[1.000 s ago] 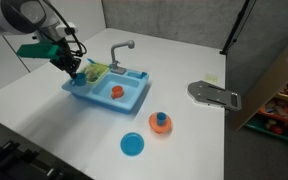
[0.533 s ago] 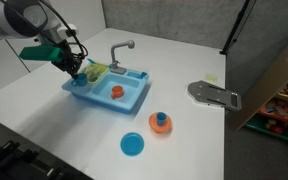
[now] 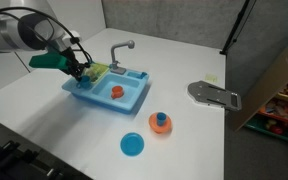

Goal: Move the cup to the sink counter

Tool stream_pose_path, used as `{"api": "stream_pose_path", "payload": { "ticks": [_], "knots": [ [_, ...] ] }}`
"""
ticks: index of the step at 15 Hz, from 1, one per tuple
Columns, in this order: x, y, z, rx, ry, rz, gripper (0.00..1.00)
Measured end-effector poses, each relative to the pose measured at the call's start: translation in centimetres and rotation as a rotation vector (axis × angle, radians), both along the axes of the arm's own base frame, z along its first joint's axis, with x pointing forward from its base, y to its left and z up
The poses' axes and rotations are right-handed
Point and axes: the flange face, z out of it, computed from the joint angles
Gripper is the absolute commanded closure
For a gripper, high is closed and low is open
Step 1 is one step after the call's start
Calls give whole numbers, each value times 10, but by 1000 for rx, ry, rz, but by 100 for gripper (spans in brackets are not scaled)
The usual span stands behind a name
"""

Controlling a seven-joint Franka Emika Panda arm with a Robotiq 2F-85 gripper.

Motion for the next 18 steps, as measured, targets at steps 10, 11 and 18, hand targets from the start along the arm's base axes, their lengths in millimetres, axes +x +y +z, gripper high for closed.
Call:
{"api": "stream_pose_path", "payload": {
  "ticks": [10, 11, 18],
  "knots": [
    [7, 17, -6, -8, -33, 38, 17],
    [7, 16, -4, -9, -30, 34, 8],
    [14, -9, 36, -21, 24, -41, 0]
  ]
}}
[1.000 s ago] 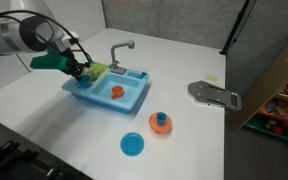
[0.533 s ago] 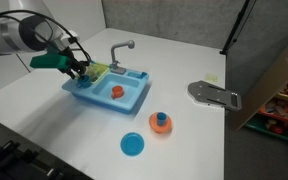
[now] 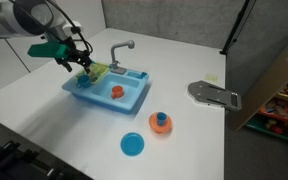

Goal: Move the cup to the sink counter

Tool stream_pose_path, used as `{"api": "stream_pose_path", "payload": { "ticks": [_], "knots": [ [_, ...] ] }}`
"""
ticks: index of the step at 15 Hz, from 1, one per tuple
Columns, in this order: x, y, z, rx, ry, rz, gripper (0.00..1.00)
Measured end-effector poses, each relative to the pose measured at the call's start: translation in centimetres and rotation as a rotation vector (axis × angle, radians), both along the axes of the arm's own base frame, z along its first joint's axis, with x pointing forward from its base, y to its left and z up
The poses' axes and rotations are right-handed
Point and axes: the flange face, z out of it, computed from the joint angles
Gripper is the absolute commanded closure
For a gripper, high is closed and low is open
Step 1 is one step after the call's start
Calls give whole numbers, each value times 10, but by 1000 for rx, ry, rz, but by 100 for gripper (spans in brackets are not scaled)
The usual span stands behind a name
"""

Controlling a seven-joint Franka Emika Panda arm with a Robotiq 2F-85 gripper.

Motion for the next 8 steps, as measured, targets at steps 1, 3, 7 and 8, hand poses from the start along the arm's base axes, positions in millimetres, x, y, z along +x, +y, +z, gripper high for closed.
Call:
{"api": "stream_pose_path", "payload": {
  "ticks": [1, 3, 7, 8],
  "knots": [
    [0, -4, 7, 1, 14, -16, 0],
    [1, -13, 24, 2, 44, -51, 0],
    [4, -38, 62, 10, 89, -134, 0],
    [5, -46, 72, 12, 95, -154, 0]
  ]
}}
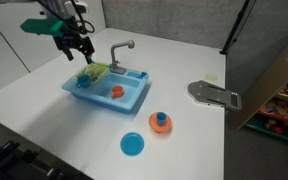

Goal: Move the cup to the sink counter

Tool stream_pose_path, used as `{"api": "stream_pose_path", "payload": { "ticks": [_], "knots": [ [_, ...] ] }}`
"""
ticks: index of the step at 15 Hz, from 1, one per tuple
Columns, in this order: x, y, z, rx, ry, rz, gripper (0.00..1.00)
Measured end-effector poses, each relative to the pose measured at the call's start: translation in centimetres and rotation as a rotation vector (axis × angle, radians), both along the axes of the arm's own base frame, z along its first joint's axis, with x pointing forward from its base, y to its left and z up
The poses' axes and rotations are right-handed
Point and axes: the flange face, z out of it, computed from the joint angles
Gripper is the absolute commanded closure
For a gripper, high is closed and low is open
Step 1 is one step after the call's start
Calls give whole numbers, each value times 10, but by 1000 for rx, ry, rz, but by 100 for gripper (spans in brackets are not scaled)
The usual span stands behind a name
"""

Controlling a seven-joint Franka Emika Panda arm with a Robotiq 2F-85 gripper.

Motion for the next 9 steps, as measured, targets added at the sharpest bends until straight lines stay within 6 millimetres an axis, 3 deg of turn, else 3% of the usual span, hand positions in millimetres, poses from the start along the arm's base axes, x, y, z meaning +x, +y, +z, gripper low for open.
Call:
{"api": "stream_pose_path", "payload": {
  "ticks": [5, 9],
  "knots": [
    [-7, -42, 54, 15, 23, -99, 0],
    [-20, -64, 103, 36, 17, -119, 0]
  ]
}}
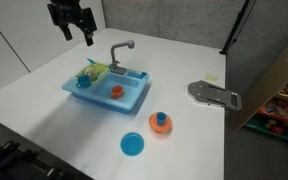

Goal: Move the cup to the sink counter

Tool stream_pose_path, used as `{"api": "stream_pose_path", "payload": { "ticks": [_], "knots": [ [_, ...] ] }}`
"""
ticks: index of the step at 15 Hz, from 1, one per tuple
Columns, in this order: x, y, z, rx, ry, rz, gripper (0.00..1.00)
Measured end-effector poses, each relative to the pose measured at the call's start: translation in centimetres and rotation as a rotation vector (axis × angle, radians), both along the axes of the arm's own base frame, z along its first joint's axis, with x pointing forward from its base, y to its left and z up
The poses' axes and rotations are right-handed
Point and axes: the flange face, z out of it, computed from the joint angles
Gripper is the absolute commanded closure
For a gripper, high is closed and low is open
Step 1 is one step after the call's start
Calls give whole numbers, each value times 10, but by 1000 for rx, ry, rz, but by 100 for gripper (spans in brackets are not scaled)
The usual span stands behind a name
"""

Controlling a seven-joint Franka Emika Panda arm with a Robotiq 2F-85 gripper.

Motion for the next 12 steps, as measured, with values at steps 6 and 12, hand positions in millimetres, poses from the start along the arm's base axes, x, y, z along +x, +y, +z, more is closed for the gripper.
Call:
{"api": "stream_pose_path", "payload": {
  "ticks": [6, 12],
  "knots": [
    [-28, -13, 81, 7, -3, 6, 0],
    [-44, -23, 141, -40, 10, -12, 0]
  ]
}}
